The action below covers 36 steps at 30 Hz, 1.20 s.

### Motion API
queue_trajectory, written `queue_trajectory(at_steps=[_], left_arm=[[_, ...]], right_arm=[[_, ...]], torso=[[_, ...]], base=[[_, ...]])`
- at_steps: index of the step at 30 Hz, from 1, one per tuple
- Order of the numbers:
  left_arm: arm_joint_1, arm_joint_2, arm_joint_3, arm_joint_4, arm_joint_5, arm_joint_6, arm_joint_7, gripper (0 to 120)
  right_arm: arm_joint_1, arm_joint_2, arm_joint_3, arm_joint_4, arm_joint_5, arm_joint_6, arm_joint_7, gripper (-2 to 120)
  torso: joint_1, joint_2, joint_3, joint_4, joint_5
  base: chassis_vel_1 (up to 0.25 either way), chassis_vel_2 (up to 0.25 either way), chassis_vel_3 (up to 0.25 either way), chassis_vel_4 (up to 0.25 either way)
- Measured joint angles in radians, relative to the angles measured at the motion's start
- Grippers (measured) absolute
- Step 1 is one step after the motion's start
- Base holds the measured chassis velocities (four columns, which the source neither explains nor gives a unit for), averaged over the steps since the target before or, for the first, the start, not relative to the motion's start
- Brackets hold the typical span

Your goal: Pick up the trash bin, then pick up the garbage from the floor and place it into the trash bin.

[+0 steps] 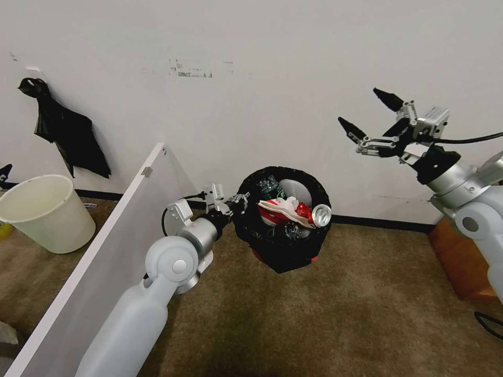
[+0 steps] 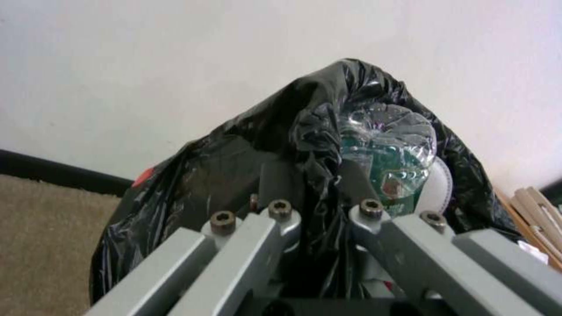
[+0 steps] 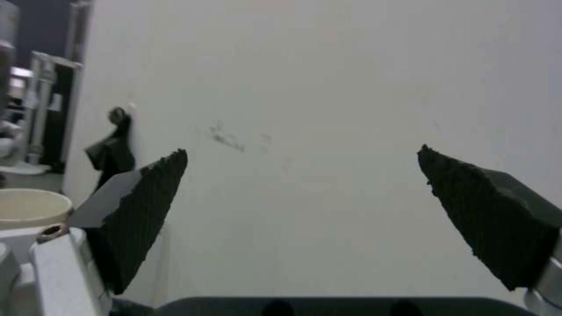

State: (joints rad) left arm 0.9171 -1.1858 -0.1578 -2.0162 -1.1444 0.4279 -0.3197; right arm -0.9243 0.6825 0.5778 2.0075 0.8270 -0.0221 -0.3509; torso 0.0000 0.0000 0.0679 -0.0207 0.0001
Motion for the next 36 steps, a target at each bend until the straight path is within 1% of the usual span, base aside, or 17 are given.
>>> queue_trajectory(at_steps=[1, 2, 4, 6, 8, 9, 11, 16, 21, 26, 35, 36], left_arm=[[0.009, 0.003, -0.009, -0.006, 0.0, 0.0, 0.0, 4], [0.009, 0.003, -0.009, -0.006, 0.0, 0.0, 0.0, 4], [0.018, 0.007, -0.015, -0.013, 0.001, 0.0, 0.0, 4], [0.02, 0.008, -0.016, -0.014, 0.001, 0.0, 0.0, 4], [0.025, 0.014, -0.023, -0.023, 0.001, 0.0, 0.0, 4], [0.025, 0.014, -0.023, -0.023, 0.001, 0.0, 0.0, 4], [0.03, 0.018, -0.03, -0.029, 0.003, 0.0, -0.001, 4], [0.046, 0.025, -0.044, -0.04, 0.012, -0.001, -0.001, 4], [0.061, 0.027, -0.058, -0.049, 0.024, -0.004, 0.001, 4], [0.066, 0.031, -0.062, -0.054, 0.028, -0.007, 0.003, 4], [0.078, 0.032, -0.07, -0.063, 0.052, -0.015, 0.012, 4], [0.084, 0.033, -0.075, -0.068, 0.06, -0.019, 0.015, 4]], right_arm=[[-0.007, 0.002, -0.004, 0.011, -0.001, -0.031, 0.038, 100], [-0.007, 0.002, -0.004, 0.011, -0.001, -0.031, 0.038, 100], [-0.015, 0.007, -0.013, 0.03, -0.004, -0.076, 0.096, 100], [-0.017, 0.008, -0.016, 0.035, -0.004, -0.089, 0.112, 100], [-0.027, 0.017, -0.028, 0.064, 0.0, -0.162, 0.197, 100], [-0.027, 0.017, -0.028, 0.064, 0.0, -0.162, 0.197, 100], [-0.032, 0.025, -0.035, 0.072, -0.002, -0.182, 0.233, 100], [-0.051, 0.044, -0.043, 0.08, -0.014, -0.199, 0.281, 100], [-0.073, 0.061, -0.05, 0.068, -0.044, -0.199, 0.3, 100], [-0.153, 0.091, -0.028, 0.047, -0.105, -0.155, 0.305, 100], [-0.221, 0.12, -0.005, 0.061, -0.129, -0.099, 0.303, 100], [-0.233, 0.128, 0.0, 0.063, -0.135, -0.079, 0.302, 100]], torso=[[0.0, 0.0, 0.0, 0.0, -0.0001], [0.0, 0.0, 0.0, 0.0, -0.0001], [0.0, 0.0, 0.0, 0.0003, -0.0001], [0.0, 0.0, 0.0, 0.0003, -0.0002], [0.0, 0.0, 0.0, 0.0001, -0.0001], [0.0, 0.0, 0.0, 0.0001, -0.0001], [0.0, 0.0, 0.0, 0.0001, -0.0002], [0.0, 0.0, 0.0, -0.0001, -0.0002], [0.0, 0.0, 0.0, 0.0003, -0.0002], [0.0, 0.0, 0.0, -0.0002, 0.0], [0.0, 0.0, 0.0, 0.0, -0.0001], [0.0, 0.0, 0.0, 0.0001, -0.0001]], base=[[0.0, 0.0, 0.0, 0.0], [0.0, 0.0, 0.0, 0.0], [0.0, 0.0, 0.0, 0.0], [0.0, 0.0, 0.0, 0.0], [0.0, 0.0, 0.0, 0.0], [0.0, 0.0, 0.0, 0.0], [0.0, 0.0, 0.0, 0.0], [0.0, 0.0, 0.0, 0.0], [0.0, 0.0, 0.0, 0.0], [0.0, 0.0, 0.0, 0.0], [0.0, 0.0, 0.0, 0.0], [0.0, 0.0, 0.0, 0.0]])
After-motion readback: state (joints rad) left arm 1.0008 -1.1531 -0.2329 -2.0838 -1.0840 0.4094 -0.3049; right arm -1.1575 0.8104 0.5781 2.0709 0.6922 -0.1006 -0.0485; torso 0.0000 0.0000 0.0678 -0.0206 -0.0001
